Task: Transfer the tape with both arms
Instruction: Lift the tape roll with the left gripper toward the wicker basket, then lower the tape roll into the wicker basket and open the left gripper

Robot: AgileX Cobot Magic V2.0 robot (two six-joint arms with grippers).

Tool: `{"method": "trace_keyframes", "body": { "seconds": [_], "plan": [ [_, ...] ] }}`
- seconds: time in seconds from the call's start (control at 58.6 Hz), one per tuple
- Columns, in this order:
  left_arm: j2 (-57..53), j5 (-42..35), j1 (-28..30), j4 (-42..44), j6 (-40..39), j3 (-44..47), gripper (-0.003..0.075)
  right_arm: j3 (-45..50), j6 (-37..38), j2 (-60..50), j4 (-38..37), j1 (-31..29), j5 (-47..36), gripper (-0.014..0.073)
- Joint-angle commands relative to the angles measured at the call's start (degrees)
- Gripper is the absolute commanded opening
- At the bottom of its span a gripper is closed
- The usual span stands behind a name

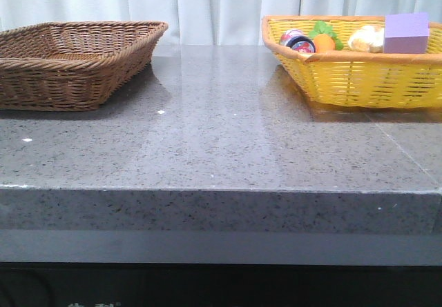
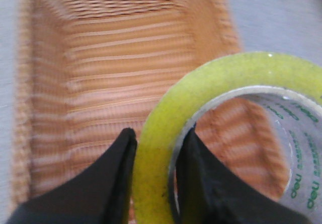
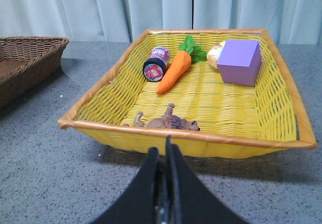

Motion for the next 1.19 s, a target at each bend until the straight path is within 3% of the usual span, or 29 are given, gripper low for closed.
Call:
{"method": "trace_keyframes", "body": {
  "seconds": [0.0,0.409,0.478,0.614,0.717,0.802,0.904,1.075,1.177],
  "plan": [
    [-0.31,-5.93,2.72,-1.14,-0.52,-2.27,0.0096,-1.4,-0.22,0.39,-0.69,-0.27,-5.01,-0.0068],
    [11.31,-7.01,4.66,-1.14,-0.52,-2.27,0.015,-1.4,-0.22,0.39,-0.69,-0.27,-4.82,-0.0068],
    [11.78,-6.21,4.66,-1.14,-0.32,-2.27,0.022,-1.4,-0.22,0.39,-0.69,-0.27,-4.82,-0.0068],
    [11.57,-6.13,4.66,-1.14,-0.32,-2.27,0.0454,-1.4,-0.22,0.39,-0.69,-0.27,-4.82,-0.0068],
    [10.36,-6.25,4.66,-1.14,-0.32,-2.27,0.0508,-1.4,-0.22,0.39,-0.69,-0.27,-4.77,-0.0068],
    [8.14,-6.93,4.66,-1.14,-0.32,-2.27,0.0481,-1.4,-0.22,0.39,-0.69,-0.27,-4.7,-0.0068],
    [5.02,-6.49,4.66,-1.14,-0.32,-2.27,0.0391,-1.4,-0.22,0.39,-0.69,-0.27,-4.7,-0.0068],
    [-0.82,-6.81,4.66,-1.14,-0.32,0.09,0.0131,-1.4,-0.22,0.39,-0.69,-0.27,-4.7,-0.0068],
    [-5.2,-11.37,4.55,-1.14,-0.32,4.52,-0.0022,-1.4,-0.22,0.39,-0.69,-0.27,-4.88,-0.0068]
  ]
}}
